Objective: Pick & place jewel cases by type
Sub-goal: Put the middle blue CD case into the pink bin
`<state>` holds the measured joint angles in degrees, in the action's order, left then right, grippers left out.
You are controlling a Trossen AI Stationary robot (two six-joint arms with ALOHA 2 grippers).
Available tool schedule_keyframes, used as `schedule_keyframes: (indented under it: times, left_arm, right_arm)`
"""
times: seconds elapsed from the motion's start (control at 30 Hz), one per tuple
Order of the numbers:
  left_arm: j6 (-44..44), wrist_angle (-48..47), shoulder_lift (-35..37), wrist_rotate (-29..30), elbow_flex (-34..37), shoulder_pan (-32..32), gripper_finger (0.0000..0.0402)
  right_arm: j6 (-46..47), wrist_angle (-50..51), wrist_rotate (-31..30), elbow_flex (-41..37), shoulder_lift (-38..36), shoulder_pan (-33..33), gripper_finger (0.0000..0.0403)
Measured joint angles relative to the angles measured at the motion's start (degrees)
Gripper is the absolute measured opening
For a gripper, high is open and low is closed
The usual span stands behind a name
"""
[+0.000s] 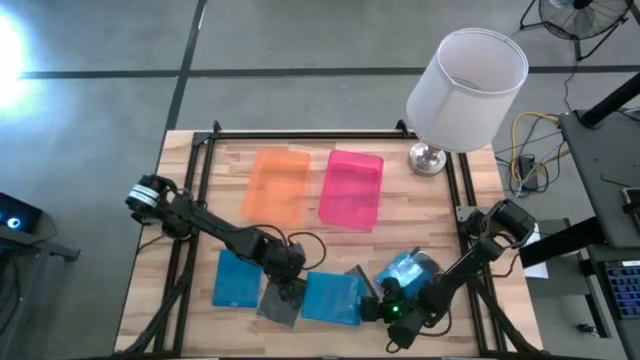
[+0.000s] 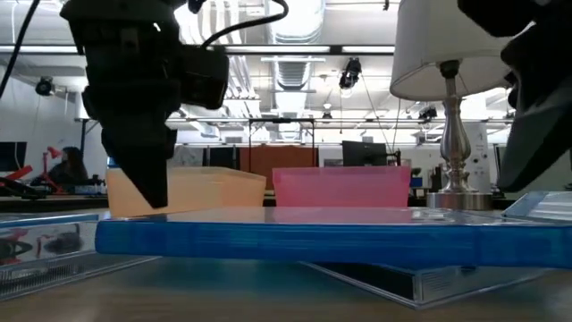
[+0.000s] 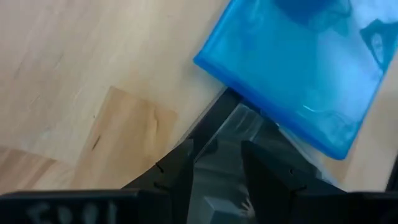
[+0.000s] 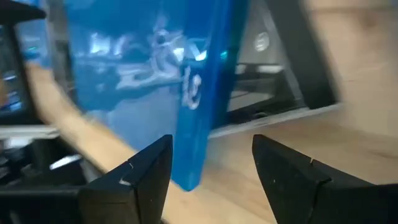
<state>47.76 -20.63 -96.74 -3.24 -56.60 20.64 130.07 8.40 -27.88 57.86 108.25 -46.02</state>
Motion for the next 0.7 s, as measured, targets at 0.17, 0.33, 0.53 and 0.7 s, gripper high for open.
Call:
schedule_keyframes:
  times: [0.17,0.33,0.53,0.7]
  left_arm:
    - [0.6,0.5,-0.7,0.1,-0.2,0.3,0.0117]
    - [0.3,2.5,-0.5,0.1,-0.5,0.9,0.0117]
    - [0.0,5.1,-0.6,0.3,-0.4,1.0,0.0117]
    - [-0.1,6.0,-0.6,-0.1,-0.5,1.2,0.0117]
  right_arm:
    - [1.0,11.7,2.9,7.1,0.0,0.1,0.0216]
    - [0.6,13.2,4.6,12.1,1.1,0.2,0.0216]
    - [2.0,12.7,5.3,16.3,8.2,0.3,0.0216]
    - [1.9,12.4,0.9,19.9,12.8,0.2,0.0216]
